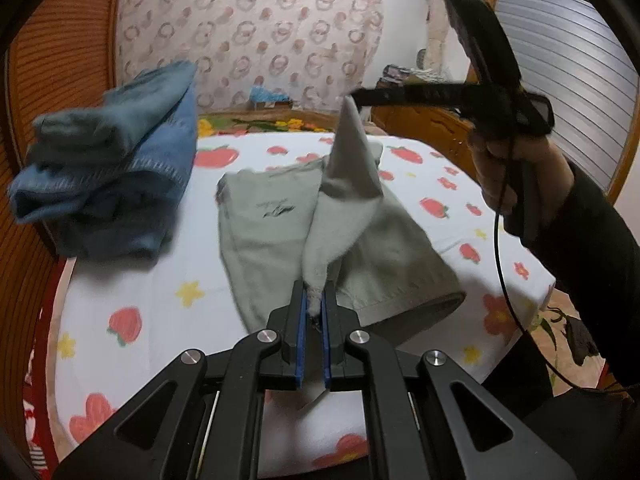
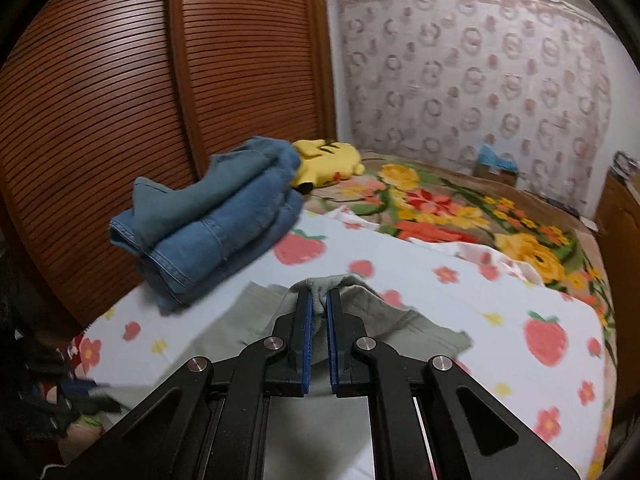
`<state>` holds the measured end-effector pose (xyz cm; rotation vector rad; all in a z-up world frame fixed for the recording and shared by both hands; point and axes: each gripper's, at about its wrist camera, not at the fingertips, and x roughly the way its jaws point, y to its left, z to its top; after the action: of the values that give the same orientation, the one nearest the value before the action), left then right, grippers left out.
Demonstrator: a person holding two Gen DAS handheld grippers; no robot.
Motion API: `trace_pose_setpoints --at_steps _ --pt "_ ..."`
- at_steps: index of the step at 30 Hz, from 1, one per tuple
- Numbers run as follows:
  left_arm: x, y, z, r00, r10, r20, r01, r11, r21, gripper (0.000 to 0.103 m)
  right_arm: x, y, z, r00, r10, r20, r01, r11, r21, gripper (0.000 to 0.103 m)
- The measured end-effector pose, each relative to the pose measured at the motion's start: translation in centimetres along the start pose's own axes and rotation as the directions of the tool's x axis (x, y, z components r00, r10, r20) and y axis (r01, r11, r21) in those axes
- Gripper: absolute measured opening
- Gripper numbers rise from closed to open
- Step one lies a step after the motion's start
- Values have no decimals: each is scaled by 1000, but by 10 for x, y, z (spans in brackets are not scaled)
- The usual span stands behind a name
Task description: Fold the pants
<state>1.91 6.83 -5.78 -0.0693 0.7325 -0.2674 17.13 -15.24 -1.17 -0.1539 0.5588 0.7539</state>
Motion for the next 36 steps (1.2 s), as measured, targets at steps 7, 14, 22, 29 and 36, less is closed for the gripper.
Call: trace_pose_setpoints --at_steps 7,14,22,29,36 --pt "13 9 -14 999 18 -47 -20 999 -34 7 26 -1 -1 998 6 -65 -5 1000 4 12" --pt "14 7 -21 998 9 -59 -10 1000 -20 9 13 -10 -11 997 -1 -81 3 1000 23 32" --pt "12 6 -24 997 4 -72 -5 1000 -25 8 -12 -1 -33 994 -63 -93 66 997 27 40" --pt "14 8 -28 996 20 -85 -22 1000 -20 8 -27 -4 -52 990 -75 -117 82 995 55 46" --pt "4 -4 -27 996 2 -87 -3 1000 -3 8 -45 3 -70 990 -73 -122 83 993 79 46"
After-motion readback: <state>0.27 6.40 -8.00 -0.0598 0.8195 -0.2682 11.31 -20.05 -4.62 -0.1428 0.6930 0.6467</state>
